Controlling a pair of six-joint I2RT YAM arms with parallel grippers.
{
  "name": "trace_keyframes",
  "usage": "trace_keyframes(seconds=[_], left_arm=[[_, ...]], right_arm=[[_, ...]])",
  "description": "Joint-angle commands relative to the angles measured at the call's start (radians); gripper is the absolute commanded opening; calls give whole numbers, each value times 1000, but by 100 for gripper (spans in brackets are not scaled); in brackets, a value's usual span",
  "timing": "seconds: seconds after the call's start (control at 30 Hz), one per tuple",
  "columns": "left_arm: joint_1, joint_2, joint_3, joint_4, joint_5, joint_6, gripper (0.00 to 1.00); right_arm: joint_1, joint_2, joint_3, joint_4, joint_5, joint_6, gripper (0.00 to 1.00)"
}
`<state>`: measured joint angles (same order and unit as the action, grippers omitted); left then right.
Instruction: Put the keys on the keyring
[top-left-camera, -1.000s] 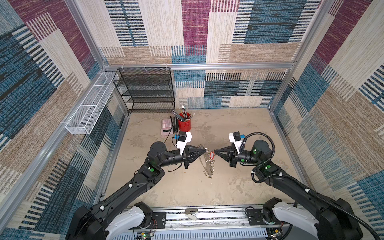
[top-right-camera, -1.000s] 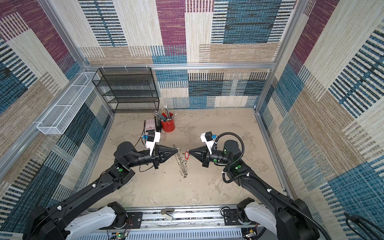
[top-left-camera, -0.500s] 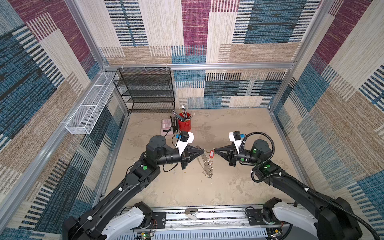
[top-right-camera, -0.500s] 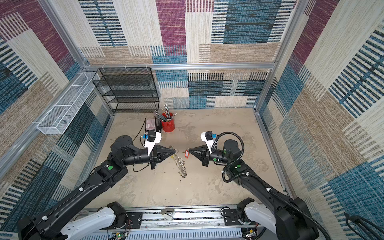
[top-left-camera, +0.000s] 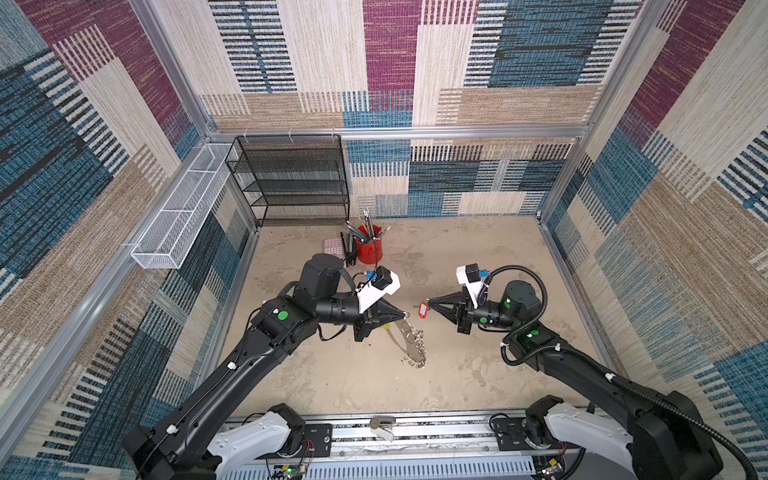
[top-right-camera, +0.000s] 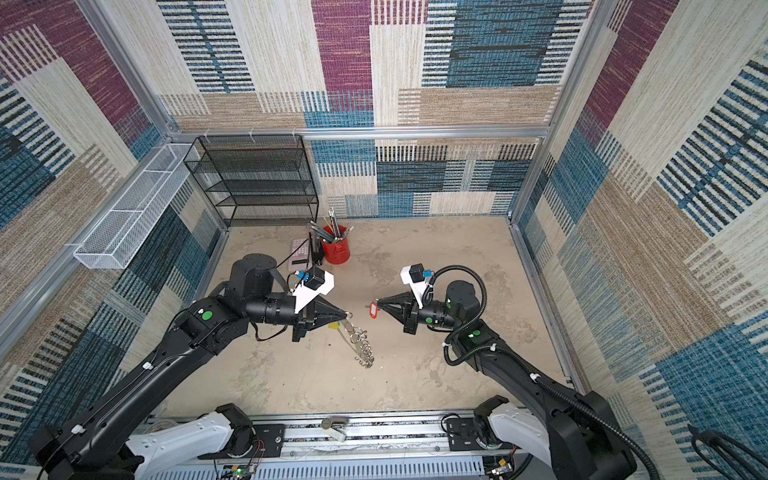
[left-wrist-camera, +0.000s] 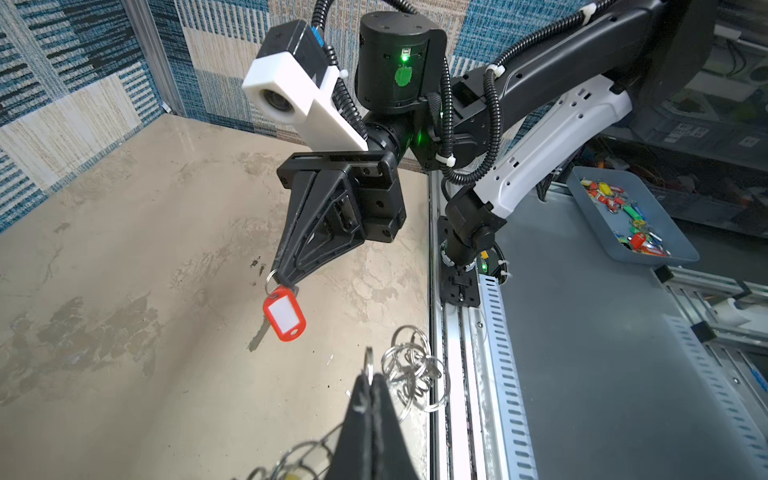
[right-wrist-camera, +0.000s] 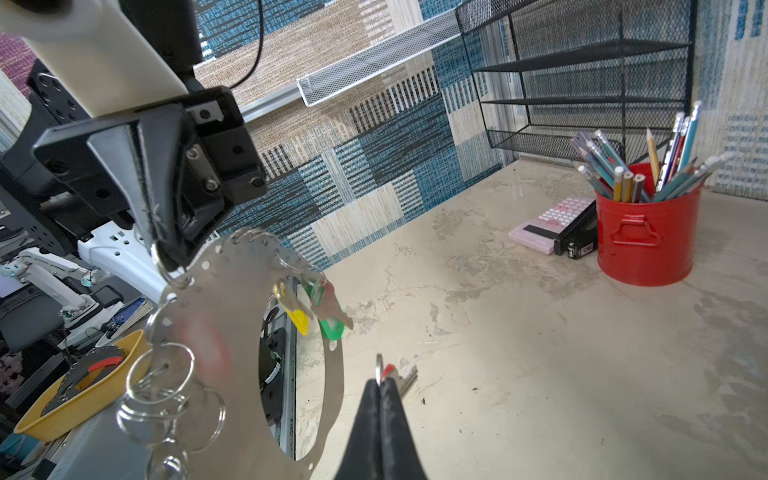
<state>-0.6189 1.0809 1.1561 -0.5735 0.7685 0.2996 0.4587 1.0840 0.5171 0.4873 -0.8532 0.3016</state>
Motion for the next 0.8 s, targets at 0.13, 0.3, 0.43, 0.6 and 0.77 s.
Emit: trace_keyframes(seconds=[0.13, 0.3, 0.43, 0.6, 0.77], left_arm=[[1, -27, -43, -5, -29, 35, 0], [1, -64, -97, 23, -54, 20, 0], [1, -70, -109, 43, -51, 18, 0], [2, -69, -138, 87, -43, 8, 0], [2, -70, -165, 150, -33, -17, 0]], right_arm=[[-3, 115, -89, 112, 80, 60, 0], [-4, 245, -131, 167, 172, 110, 0], [-17, 368, -120, 150, 266, 151, 0], [-44, 452, -135, 185, 312, 214, 0], [-67, 482, -142, 204, 322, 246, 13]])
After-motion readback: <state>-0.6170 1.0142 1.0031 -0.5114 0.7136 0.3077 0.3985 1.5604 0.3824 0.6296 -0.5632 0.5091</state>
